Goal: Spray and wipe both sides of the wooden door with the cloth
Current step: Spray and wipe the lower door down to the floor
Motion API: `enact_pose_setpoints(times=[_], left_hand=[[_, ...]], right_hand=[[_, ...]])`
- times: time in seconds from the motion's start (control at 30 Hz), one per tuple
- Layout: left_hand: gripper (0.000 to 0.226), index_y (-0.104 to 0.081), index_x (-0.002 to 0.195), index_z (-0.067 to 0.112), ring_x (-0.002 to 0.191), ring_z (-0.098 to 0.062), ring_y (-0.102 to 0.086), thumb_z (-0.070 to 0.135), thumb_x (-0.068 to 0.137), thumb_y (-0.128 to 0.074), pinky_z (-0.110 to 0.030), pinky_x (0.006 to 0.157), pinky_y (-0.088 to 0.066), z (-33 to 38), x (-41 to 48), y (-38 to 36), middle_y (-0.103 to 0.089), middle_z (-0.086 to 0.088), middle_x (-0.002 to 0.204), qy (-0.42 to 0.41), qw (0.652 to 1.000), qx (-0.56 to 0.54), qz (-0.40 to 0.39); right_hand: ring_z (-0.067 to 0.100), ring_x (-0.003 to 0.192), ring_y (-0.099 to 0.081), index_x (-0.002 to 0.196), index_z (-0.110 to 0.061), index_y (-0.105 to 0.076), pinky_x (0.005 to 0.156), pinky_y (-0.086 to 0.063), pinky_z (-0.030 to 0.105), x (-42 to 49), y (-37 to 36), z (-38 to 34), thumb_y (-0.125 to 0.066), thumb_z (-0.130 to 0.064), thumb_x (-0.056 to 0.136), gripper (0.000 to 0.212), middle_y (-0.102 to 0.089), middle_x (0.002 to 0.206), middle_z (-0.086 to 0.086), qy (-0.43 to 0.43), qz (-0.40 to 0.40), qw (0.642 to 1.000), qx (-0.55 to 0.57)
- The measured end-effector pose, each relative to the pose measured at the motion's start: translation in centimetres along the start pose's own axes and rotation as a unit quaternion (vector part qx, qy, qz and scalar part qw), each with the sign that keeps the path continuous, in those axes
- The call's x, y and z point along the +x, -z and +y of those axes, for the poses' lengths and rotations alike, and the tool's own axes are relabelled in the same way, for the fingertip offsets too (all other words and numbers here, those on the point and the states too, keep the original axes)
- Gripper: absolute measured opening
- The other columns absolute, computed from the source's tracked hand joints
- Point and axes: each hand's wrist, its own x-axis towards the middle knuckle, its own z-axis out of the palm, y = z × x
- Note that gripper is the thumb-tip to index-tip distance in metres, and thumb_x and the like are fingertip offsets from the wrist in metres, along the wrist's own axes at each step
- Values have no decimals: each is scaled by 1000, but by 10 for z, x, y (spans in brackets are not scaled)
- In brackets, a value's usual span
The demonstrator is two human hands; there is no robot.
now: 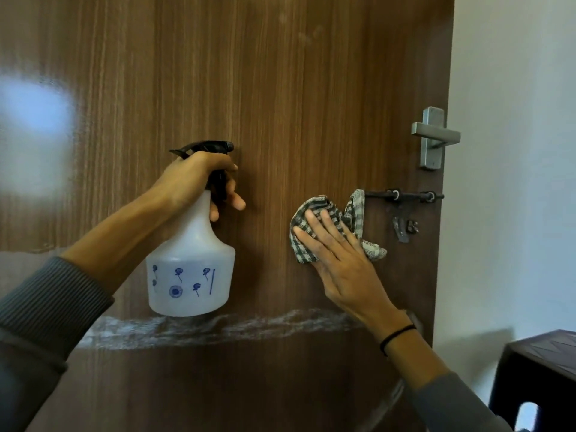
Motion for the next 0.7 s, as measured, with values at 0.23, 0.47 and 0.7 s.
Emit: enact_pose_setpoints(times=[0.23, 0.47, 0.7], left_hand=[[24, -59, 81, 8, 38, -11, -56, 22, 100, -52, -19, 38, -43, 3, 0, -1, -68, -30, 101, 3, 1000, 18, 9], [23, -57, 81, 10, 39, -9, -58, 21, 100, -51, -18, 37, -42, 3, -1, -4, -64, -23, 98, 5, 1000, 13, 14], [30, -60, 73, 12, 38, -14, -49, 30, 96, -56, -19, 39, -42, 1, 1, -2, -73, -19, 83, 30, 999, 25, 23]], right_hand=[[21, 157, -6, 160, -24, -22, 127, -12, 44, 7, 12, 13, -36, -17, 105, 57, -14, 169, 1, 74, -56, 995, -27], [17, 157, -8, 160, -26, -25, 125, -5, 54, 64, 25, 8, -37, -33, 106, 56, -17, 169, -1, 69, -13, 991, -111], [22, 157, -5, 158, -21, -32, 125, -8, 53, 105, 3, -42, -44, -27, 106, 54, -19, 168, 4, -43, 100, 993, 51]])
